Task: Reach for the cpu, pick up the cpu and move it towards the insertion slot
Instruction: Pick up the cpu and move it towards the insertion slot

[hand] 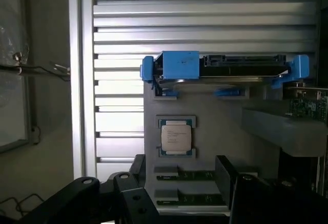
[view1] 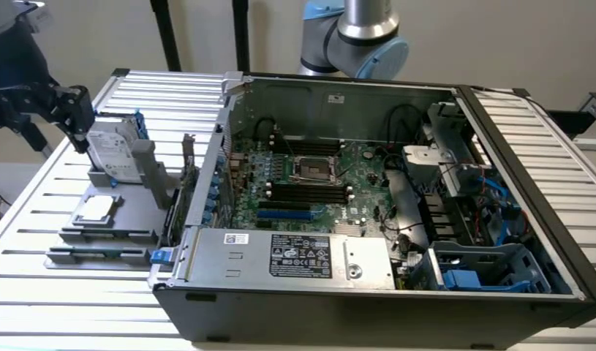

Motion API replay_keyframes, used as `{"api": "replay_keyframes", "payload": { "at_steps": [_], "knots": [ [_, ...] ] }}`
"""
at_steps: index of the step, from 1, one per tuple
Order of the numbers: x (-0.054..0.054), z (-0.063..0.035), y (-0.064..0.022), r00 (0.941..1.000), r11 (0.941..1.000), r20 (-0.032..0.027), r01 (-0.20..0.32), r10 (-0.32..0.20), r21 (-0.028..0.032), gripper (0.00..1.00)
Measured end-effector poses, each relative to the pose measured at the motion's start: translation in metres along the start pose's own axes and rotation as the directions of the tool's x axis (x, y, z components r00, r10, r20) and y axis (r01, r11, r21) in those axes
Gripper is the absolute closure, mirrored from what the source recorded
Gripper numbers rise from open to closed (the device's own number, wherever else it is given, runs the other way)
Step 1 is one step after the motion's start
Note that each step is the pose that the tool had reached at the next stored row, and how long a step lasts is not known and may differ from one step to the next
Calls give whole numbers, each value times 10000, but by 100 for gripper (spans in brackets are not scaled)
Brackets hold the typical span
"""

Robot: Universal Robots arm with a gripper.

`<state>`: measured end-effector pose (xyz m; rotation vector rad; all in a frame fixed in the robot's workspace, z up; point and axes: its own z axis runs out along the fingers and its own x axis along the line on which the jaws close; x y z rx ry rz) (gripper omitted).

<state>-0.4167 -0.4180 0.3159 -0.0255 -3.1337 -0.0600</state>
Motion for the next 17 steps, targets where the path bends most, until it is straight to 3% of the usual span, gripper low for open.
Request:
{"api": "replay_keyframes", "payload": {
  "at_steps": [17],
  "knots": [
    [-3, 308, -22, 10000, 10000, 0, 7, -7, 0, 35]
  ]
}}
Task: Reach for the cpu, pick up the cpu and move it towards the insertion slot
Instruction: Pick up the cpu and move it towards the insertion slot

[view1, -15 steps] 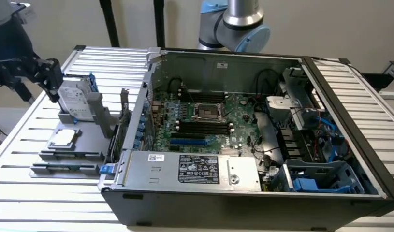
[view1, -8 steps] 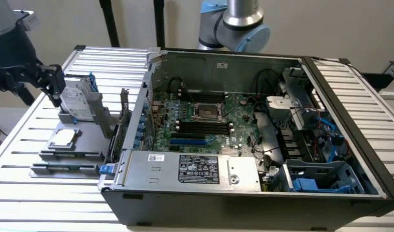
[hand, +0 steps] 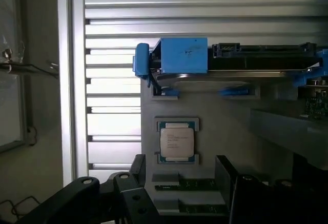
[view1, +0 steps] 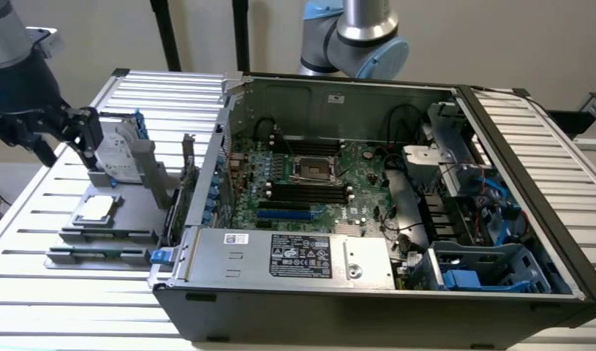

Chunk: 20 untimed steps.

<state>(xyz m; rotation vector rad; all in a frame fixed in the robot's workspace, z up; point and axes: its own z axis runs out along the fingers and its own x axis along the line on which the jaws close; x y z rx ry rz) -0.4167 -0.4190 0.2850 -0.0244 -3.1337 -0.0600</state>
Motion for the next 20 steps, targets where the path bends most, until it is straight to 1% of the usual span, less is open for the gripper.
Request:
{"api": "replay_keyframes", "payload": {
  "at_steps": [20],
  "knots": [
    [-2, 364, -13, 9998, 9998, -8, 204, -204, 2, 35]
  ]
}}
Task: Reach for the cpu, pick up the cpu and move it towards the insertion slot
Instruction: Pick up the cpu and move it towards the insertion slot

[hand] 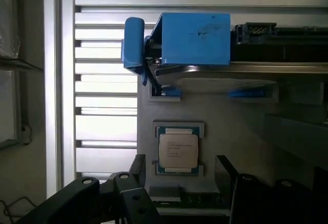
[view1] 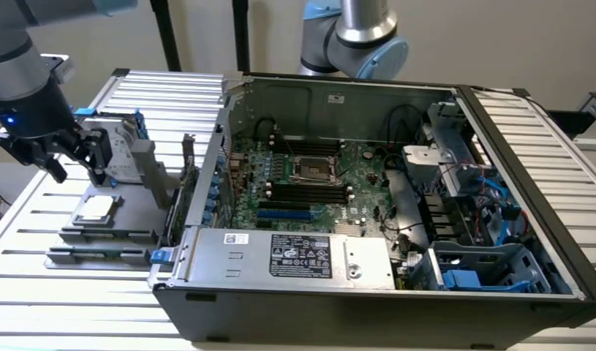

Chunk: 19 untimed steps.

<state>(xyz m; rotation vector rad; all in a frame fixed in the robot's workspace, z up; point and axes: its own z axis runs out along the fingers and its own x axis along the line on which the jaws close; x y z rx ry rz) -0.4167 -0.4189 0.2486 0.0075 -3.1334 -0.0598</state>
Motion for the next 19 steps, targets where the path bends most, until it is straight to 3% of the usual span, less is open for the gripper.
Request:
{"api": "replay_keyframes", "payload": {
  "at_steps": [19],
  "knots": [
    [-3, 344, -13, 9999, 9999, -6, 147, -147, 3, 35]
  ]
}}
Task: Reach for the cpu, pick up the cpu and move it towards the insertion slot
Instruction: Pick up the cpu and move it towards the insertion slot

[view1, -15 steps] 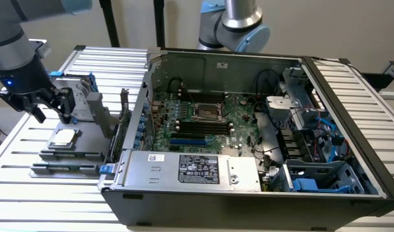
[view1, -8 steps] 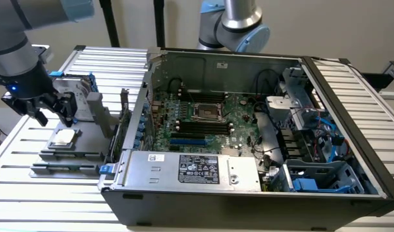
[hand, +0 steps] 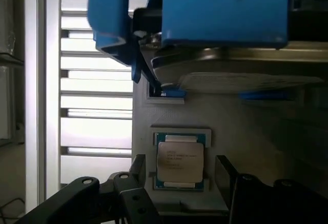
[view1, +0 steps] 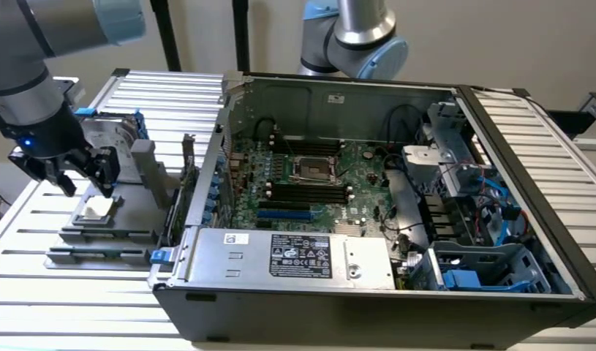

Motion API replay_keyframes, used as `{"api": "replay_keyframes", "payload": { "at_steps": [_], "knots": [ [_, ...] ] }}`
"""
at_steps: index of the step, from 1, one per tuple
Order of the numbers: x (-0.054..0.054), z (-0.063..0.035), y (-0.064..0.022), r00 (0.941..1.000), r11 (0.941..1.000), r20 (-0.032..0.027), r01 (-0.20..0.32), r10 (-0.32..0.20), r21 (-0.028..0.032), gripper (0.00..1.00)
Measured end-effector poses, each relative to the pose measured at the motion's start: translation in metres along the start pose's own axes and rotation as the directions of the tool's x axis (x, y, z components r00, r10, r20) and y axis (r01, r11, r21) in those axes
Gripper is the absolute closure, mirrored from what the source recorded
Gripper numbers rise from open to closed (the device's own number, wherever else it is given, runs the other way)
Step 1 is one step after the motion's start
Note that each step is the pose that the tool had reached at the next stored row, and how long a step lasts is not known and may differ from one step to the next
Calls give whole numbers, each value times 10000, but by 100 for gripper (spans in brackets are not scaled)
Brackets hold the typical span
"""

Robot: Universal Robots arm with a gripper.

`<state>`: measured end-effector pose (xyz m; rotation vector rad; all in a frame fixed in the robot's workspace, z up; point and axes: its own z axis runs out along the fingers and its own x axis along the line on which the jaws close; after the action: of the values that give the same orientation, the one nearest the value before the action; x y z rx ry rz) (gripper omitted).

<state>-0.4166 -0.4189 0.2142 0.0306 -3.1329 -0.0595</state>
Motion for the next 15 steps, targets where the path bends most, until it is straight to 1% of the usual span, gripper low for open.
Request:
{"api": "replay_keyframes", "payload": {
  "at_steps": [7, 10, 15],
  "knots": [
    [-1, 129, -5, 10000, 10000, -1, 25, -25, 1, 35],
    [-2, 178, -8, 10000, 10000, -1, 28, -28, 17, 35],
    [-4, 190, -7, 10000, 10000, -11, 25, -25, 21, 35]
  ]
}}
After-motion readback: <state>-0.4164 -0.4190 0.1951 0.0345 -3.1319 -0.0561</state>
